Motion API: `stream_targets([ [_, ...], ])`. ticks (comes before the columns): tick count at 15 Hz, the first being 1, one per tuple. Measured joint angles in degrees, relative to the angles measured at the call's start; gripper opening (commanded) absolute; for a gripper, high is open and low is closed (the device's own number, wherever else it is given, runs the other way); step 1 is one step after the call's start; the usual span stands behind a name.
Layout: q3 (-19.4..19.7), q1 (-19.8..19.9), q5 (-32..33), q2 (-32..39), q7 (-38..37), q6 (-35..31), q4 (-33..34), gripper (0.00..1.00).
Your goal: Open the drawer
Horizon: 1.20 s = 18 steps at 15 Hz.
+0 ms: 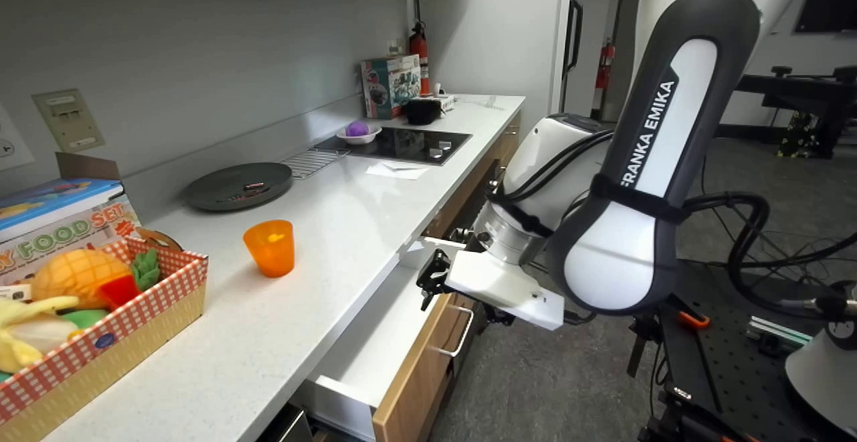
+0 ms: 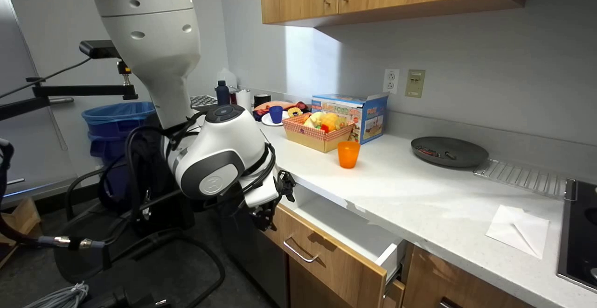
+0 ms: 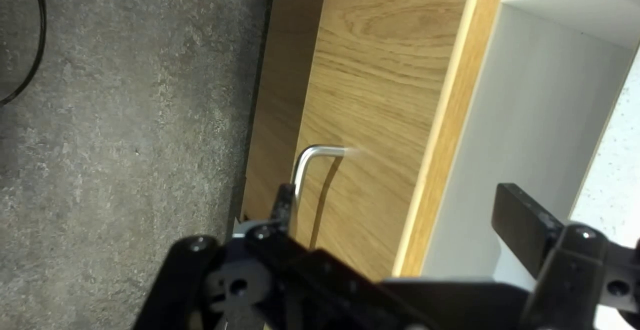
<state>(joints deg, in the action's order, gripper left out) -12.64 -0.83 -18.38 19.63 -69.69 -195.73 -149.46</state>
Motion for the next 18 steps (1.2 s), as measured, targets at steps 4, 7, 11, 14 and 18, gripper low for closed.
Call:
stream_targets([
  [4, 0.0, -0.01, 0.0, 0.01, 0.0, 0.0, -0.03, 1.0],
  [7, 0.03, -0.04, -0.68, 0.05, -0.13, -0.03, -0.03, 1.0],
  [11, 0.66, -0.61, -3.48, 0.06, -0.2, -0.22, -0.03, 1.0],
  [14, 2.65, -0.92, -4.08, 3.08, -0.29, 0.03, 3.96, 1.0],
  [18, 4.11, -1.13, -5.03, 9.43, -0.31, 0.18, 11.09, 1.0],
])
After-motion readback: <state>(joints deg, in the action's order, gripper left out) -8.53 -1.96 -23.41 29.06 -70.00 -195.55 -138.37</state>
